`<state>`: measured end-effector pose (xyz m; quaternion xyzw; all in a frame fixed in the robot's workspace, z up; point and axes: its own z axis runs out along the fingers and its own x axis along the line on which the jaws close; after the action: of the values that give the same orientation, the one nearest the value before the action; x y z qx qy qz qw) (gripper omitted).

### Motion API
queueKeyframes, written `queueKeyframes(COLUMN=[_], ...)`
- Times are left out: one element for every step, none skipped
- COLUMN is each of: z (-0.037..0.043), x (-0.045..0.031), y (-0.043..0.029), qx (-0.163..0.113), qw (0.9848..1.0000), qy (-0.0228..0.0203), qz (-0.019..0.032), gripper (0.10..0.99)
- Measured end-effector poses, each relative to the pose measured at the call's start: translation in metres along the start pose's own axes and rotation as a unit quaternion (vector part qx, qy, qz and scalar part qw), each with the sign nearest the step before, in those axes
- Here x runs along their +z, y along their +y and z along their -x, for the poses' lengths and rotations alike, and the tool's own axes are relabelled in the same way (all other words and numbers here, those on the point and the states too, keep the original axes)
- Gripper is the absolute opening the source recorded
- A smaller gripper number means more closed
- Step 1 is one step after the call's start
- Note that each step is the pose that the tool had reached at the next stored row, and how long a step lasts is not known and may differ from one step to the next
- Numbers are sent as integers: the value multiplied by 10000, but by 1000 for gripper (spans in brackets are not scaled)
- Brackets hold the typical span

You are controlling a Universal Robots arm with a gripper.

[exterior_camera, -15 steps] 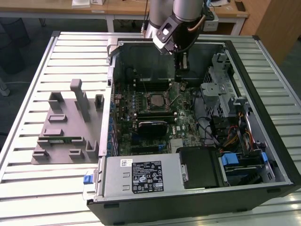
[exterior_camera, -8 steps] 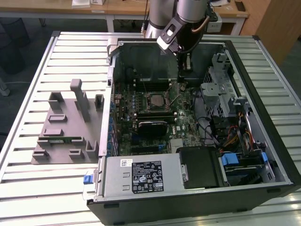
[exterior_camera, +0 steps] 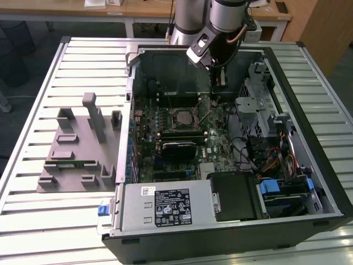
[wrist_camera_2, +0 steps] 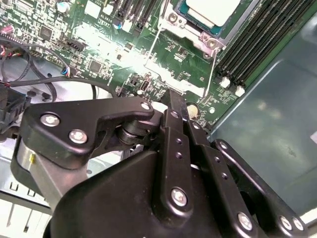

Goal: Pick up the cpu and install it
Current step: 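Close the cpu cover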

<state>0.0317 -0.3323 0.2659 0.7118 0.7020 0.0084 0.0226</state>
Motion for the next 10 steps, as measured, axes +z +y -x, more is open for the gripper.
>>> queueKeyframes(z=[0,-1,-1,-2,-2,-3,-3,-3,-4,-4], x=[16,31,46,59,72,85,97,107,117,127], y=[7,15,23,32,42,51,59,65,71,76], qx=[0,0,0,0,0,0,-1,-1,-1,0], qw=[10000,10000,10000,10000,10000,10000,10000,10000,10000,10000], qy=[0,0,0,0,0,0,0,0,0,0], qz=[-2,-4,-7,-9,-11,-13,-14,-15,-15,-15], gripper=[106,106,106,106,106,106,106,106,106,106])
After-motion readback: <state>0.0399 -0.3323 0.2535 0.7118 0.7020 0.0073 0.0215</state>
